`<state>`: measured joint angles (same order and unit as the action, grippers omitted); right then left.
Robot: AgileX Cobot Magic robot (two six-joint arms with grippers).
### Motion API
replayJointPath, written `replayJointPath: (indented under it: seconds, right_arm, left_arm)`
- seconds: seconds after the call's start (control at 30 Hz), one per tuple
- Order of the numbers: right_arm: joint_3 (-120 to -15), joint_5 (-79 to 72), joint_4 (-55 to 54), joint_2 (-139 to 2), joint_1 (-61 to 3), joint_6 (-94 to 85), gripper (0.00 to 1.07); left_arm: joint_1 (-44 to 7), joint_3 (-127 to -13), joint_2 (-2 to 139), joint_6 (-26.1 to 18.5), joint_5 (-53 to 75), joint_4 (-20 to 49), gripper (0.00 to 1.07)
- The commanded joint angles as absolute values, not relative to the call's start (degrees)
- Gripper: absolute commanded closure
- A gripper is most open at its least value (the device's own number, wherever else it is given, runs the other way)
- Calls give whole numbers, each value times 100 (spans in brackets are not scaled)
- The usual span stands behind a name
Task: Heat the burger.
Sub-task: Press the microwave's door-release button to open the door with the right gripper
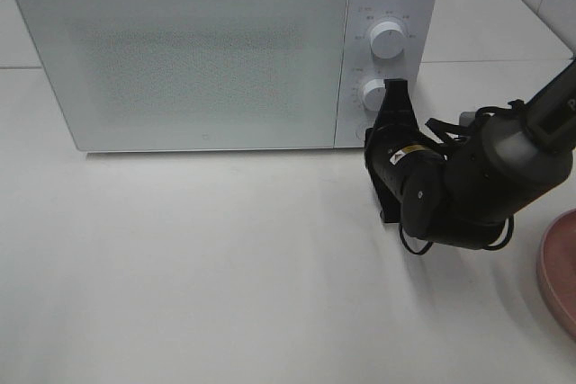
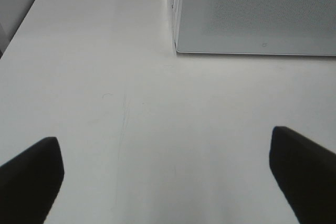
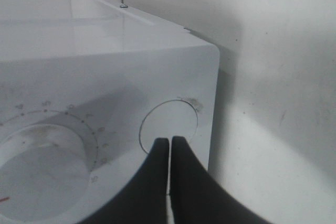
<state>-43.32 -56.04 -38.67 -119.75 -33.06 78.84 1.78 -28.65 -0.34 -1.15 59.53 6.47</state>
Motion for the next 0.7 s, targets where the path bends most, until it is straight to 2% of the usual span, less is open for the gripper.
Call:
replayJointPath:
  seconds: [0.03,0.7]
  right_arm:
    - [-4469,-5586,-3759,-12021,-3220,7809,107]
    - [-5134,-5730,-3787,-12290,-3054,7769,107]
  left_arm:
    - [183,-2853,-138,-126,5942,676,7]
    - [183,-2853,-138,-132,5942,676,7]
